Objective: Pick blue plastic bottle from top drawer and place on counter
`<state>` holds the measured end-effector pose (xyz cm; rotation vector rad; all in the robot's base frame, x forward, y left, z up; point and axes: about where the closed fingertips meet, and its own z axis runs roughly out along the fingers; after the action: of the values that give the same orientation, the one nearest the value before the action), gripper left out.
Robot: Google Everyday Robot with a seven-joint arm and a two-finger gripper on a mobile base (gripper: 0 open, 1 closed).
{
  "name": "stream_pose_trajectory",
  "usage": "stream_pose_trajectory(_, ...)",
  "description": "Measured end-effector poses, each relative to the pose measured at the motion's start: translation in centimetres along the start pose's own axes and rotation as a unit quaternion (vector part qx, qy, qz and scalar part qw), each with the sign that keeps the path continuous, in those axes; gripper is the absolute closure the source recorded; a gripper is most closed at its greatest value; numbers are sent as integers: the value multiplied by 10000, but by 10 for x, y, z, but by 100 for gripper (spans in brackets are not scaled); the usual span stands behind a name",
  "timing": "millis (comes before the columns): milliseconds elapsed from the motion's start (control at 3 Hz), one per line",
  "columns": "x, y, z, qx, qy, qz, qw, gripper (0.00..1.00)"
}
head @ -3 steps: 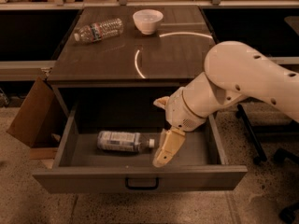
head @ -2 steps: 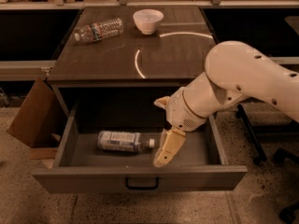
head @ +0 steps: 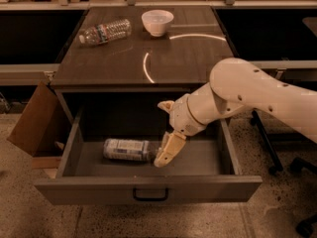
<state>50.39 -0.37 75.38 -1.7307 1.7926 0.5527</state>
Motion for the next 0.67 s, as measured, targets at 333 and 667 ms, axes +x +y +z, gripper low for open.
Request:
stream_pose_trajectory(333,1,-16,23,51,38,1,10000,0)
stream_pose_trajectory(667,1,-27,44,31,160,1,9999,0)
